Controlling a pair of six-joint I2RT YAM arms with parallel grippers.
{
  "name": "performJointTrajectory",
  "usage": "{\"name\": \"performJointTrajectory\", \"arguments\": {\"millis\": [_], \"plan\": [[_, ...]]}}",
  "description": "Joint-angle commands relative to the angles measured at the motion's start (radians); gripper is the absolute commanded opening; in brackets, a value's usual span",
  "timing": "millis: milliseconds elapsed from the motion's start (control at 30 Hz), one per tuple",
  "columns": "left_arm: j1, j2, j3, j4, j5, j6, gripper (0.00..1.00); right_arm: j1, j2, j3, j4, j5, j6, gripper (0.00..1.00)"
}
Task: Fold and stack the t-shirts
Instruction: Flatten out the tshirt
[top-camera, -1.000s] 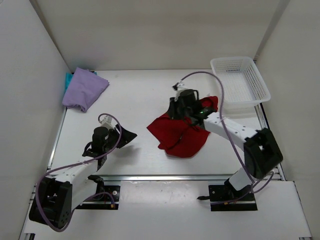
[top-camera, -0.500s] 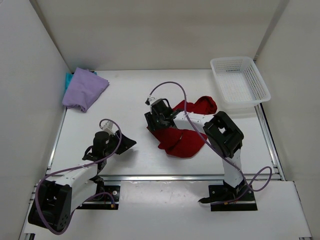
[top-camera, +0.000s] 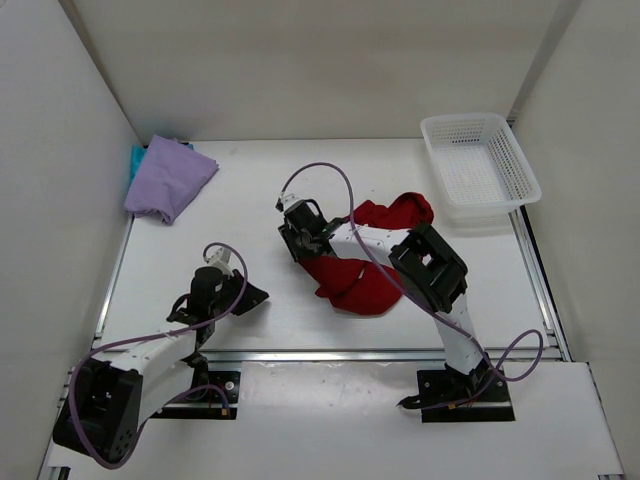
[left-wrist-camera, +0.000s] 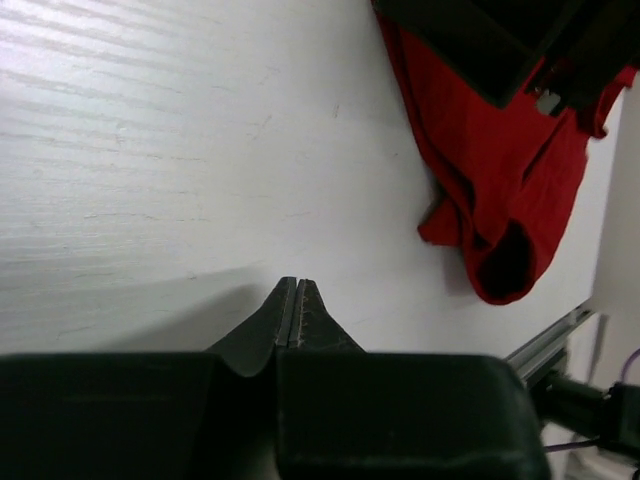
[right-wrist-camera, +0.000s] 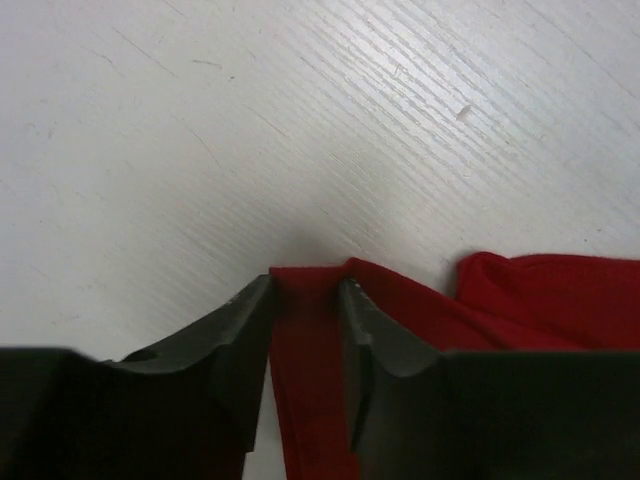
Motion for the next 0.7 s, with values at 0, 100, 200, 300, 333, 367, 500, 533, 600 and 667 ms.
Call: {"name": "performJointTrajectory", "arguments": {"millis": [0, 100, 200, 300, 333, 367, 500, 533, 600, 667], "plan": [[-0.035, -0.024, 0.059, -0.041, -0.008, 0.100, 0.00, 0.002, 0.035, 0.000, -0.034, 0.000, 0.028, 0.28], [-0.026, -0.024, 0.043, -0.032, -0.020, 0.111, 0.00, 0.002, 0.035, -0.006, -0.041, 0.003, 0.039, 0.19], [-0.027, -0.030, 0.032, -0.027, -0.018, 0.097, 0.00, -0.003, 0.007, -0.024, -0.046, 0.006, 0.048, 0.08], [-0.018, -0.038, 0.012, 0.034, 0.032, 0.059, 0.00, -0.031, -0.086, -0.066, -0.008, -0.041, 0.076, 0.00], [-0.015, -0.033, -0.009, 0.089, 0.079, 0.046, 0.02, -0.035, -0.150, -0.092, 0.012, -0.043, 0.076, 0.00], [-0.015, -0.033, -0.017, 0.144, 0.103, 0.037, 0.07, -0.056, -0.218, -0.107, 0.008, -0.051, 0.077, 0.00], [-0.042, -0.022, 0.004, 0.165, 0.118, 0.043, 0.31, -0.173, -0.468, -0.207, 0.017, -0.140, 0.103, 0.01], [-0.042, -0.018, 0.016, 0.152, 0.114, 0.051, 0.32, -0.193, -0.564, -0.237, 0.009, -0.172, 0.103, 0.00], [-0.050, -0.016, 0.050, 0.132, 0.118, 0.045, 0.28, -0.305, -0.689, -0.294, 0.000, -0.209, 0.125, 0.00], [-0.079, -0.002, 0.079, 0.154, 0.140, 0.042, 0.32, -0.395, -0.843, -0.342, -0.046, -0.262, 0.132, 0.00]]}}
